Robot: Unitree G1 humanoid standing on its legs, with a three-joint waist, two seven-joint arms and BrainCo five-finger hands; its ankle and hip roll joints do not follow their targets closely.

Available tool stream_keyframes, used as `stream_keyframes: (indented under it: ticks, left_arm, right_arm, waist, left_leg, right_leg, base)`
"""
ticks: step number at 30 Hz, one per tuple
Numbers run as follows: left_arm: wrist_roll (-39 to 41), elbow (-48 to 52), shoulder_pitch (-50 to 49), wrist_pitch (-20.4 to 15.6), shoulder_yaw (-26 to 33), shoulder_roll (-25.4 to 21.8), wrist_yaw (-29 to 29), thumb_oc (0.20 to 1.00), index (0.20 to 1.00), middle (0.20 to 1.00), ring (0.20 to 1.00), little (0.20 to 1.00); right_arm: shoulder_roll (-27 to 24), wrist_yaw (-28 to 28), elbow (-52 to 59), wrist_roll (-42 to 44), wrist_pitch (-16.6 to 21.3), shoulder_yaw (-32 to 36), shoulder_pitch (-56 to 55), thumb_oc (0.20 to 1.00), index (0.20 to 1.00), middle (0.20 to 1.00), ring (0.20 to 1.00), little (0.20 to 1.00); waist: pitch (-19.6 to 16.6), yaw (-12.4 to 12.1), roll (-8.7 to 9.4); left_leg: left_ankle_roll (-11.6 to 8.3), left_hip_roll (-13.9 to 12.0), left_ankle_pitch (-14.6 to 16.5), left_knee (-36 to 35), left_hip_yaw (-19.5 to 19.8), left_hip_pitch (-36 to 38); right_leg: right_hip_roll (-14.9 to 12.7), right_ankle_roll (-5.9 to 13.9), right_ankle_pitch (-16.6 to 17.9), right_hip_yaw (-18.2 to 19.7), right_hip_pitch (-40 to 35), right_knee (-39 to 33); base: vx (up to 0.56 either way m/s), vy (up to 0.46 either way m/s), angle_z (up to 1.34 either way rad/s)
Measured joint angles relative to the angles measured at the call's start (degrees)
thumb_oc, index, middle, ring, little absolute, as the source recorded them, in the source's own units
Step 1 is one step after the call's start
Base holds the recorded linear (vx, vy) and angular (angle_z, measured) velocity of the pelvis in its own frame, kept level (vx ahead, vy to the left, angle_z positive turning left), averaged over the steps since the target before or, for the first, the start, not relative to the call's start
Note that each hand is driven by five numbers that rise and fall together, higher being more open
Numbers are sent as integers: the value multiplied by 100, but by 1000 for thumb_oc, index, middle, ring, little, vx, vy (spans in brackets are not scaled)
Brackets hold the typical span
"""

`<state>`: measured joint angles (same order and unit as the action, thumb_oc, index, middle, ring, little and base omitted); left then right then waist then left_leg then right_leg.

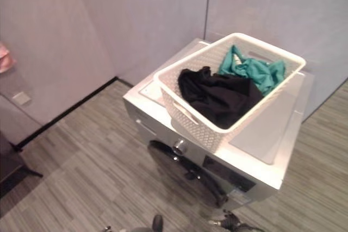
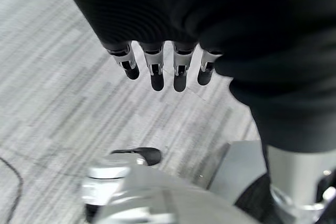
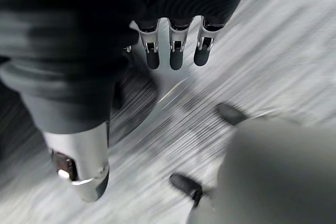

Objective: Grab the laundry basket,head to the washer,open it,put in the laundry and shut it.

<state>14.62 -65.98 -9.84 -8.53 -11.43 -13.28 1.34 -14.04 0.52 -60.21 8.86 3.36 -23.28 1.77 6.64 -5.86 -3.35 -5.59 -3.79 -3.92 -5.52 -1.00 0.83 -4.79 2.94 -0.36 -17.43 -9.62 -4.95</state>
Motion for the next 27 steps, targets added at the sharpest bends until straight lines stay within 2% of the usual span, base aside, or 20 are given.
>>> stream_keyframes:
  ticks: [4, 8, 13, 17, 19, 21, 23, 24, 27]
  left_arm:
    - [-3, 557, -396, 3, 3, -11, -131, 1000, 1000, 1000, 1000, 1000]
    - [-3, 633, -464, 2, 37, -14, -246, 1000, 1000, 1000, 1000, 1000]
    - [-2, 632, -489, 0, 178, -23, -271, 1000, 1000, 1000, 1000, 1000]
    - [1, 486, -453, 10, 414, -17, -258, 1000, 1000, 1000, 1000, 1000]
    - [-2, 385, -398, 84, 585, -27, -232, 1000, 1000, 1000, 1000, 1000]
    - [-2, 382, -387, 123, 773, -30, -188, 1000, 1000, 1000, 1000, 1000]
    - [-5, 388, -419, 125, 830, -38, -155, 1000, 1000, 1000, 1000, 1000]
    - [-9, 412, -429, 124, 827, -40, -158, 1000, 1000, 1000, 1000, 1000]
    - [-10, 463, -408, 124, 824, -40, -161, 1000, 1000, 1000, 1000, 1000]
  right_arm:
    - [-71, 193, 720, -549, 40, -789, 334, 1000, 1000, 1000, 1000, 1000]
    - [-125, 298, 840, -1015, 63, -1187, 699, 1000, 1000, 1000, 1000, 1000]
    - [-110, 336, 872, -1196, 39, -1166, 826, 1000, 1000, 1000, 1000, 1000]
    - [-329, 336, 1766, -1221, -38, -1149, 630, 1000, 1000, 1000, 1000, 1000]
    - [-458, 340, 2571, -1341, -101, -775, 176, 1000, 1000, 1000, 1000, 1000]
    - [-678, 339, 3350, -1438, -89, -419, -423, 1000, 1000, 1000, 1000, 1000]
    - [-873, 332, 3616, -1572, -96, -123, -825, 1000, 1000, 1000, 1000, 1000]
    - [-961, 193, 3772, -1666, -125, 457, -1105, 1000, 1000, 1000, 1000, 1000]
    - [-1099, 199, 3970, -1839, -238, 817, -1483, 1000, 1000, 1000, 1000, 1000]
  waist:
    - [-90, -100, -126]
    - [-110, -153, -147]
    - [-98, -284, -130]
    - [-21, -254, -88]
    - [2, -114, -17]
    - [34, -87, 37]
    - [70, -10, 96]
    - [85, 55, 130]
    - [76, 159, 171]
  left_leg:
    - [119, -1, -85, 9, 32, 17]
    - [141, -4, -139, 8, 32, 28]
    - [128, -1, -122, -4, 60, 4]
    - [125, -3, -121, -5, 60, -23]
    - [124, -2, -121, -5, 52, -92]
    - [124, 15, -125, -3, 29, -99]
    - [134, 36, -135, -4, 23, -97]
    - [161, 40, -154, -8, -12, -105]
    - [162, 36, -152, -9, -87, -99]
  right_leg:
    - [1, 34, 22, -60, -38, 1]
    - [5, 39, 24, -51, -47, 0]
    - [5, 43, 29, -80, -53, -1]
    - [-1, 35, 26, -146, -43, -2]
    - [-16, 34, 15, -236, -27, -2]
    - [-48, 12, -3, -267, 9, -1]
    - [-65, 55, 23, -226, 9, -1]
    - [-77, 65, 28, -192, 12, -1]
    - [-86, 70, 31, -145, 32, -2]
  base:
    - [0, -2, 8]
    - [0, 0, 0]
    - [-14, 1, 3]
    - [0, -10, 5]
    - [-1, -19, 26]
    - [-2, -9, 10]
    - [3, -5, -9]
    - [9, 2, -14]
    - [12, -1, -11]
